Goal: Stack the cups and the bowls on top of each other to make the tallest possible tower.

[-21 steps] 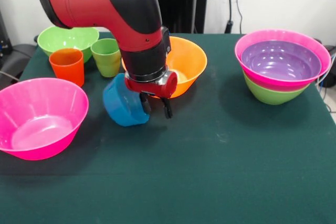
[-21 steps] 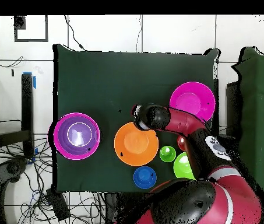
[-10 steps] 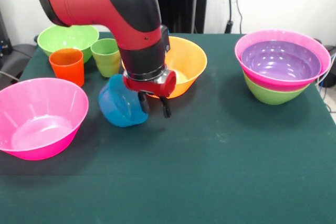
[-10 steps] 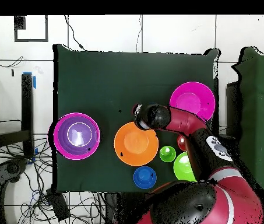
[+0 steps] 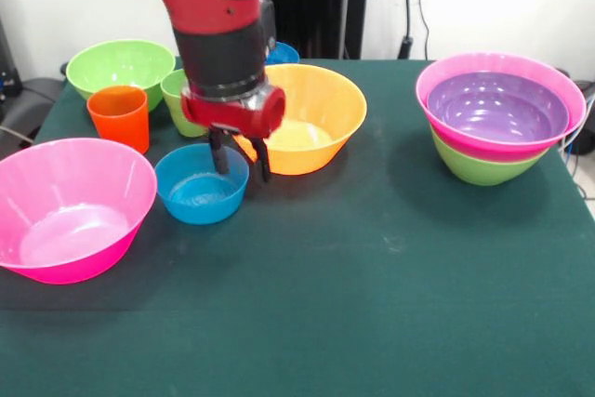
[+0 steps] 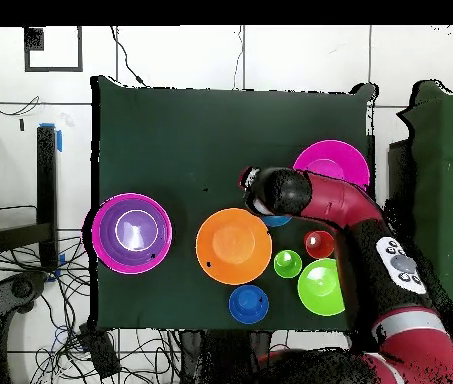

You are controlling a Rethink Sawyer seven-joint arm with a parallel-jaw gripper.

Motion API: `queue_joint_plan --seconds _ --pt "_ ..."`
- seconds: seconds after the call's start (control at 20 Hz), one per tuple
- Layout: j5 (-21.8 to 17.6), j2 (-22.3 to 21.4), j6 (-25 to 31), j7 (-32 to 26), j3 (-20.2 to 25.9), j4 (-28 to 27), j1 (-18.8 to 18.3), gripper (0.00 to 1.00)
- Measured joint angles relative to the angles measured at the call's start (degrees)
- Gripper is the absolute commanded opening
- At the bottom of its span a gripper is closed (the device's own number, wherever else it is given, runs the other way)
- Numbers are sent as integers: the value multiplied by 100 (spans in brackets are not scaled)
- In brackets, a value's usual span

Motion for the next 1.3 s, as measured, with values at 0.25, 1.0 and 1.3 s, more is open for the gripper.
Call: queue_joint_plan --seconds 0.25,1.0,1.3 --pt "-5 -327 405 0 -58 -9 -3 100" --pt "-8 -190 501 0 -66 -19 -95 100" --pt "-15 15 502 0 -66 -19 -111 100"
